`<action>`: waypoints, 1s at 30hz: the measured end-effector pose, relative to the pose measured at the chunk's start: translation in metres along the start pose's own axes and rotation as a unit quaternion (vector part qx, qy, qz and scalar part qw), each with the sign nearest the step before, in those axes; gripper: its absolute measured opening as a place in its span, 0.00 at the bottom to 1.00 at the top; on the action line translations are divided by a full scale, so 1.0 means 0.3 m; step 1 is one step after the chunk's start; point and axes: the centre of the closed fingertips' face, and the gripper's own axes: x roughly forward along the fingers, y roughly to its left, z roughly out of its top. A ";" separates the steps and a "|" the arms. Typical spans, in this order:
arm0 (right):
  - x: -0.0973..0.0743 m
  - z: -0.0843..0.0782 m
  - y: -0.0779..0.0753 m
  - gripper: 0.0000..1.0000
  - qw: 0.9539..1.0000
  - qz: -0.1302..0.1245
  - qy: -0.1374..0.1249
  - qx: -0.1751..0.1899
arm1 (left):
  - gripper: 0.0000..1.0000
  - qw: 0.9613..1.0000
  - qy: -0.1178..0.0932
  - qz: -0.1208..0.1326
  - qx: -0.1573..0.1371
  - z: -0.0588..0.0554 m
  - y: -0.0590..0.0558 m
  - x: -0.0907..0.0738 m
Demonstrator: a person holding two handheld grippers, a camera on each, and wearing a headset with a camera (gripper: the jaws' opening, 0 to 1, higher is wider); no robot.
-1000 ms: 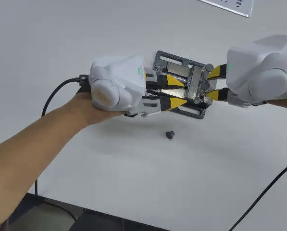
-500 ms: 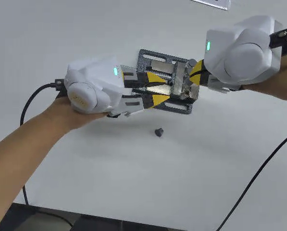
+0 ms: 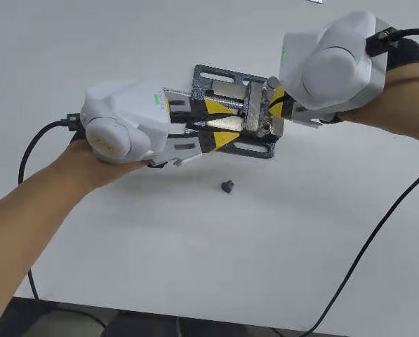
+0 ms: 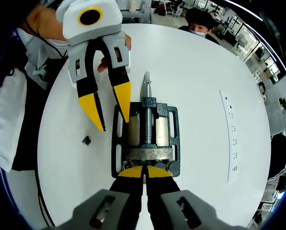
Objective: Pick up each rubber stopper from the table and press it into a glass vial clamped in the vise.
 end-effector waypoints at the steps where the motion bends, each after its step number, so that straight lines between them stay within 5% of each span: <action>1: 0.000 0.000 0.000 0.01 1.000 0.001 0.000 0.003 | 0.13 1.000 0.000 0.000 0.000 -0.001 0.000 0.000; 30: 0.011 -0.019 -0.007 0.00 1.000 0.008 0.013 0.019 | 0.12 1.000 -0.001 -0.002 0.004 -0.001 0.001 0.014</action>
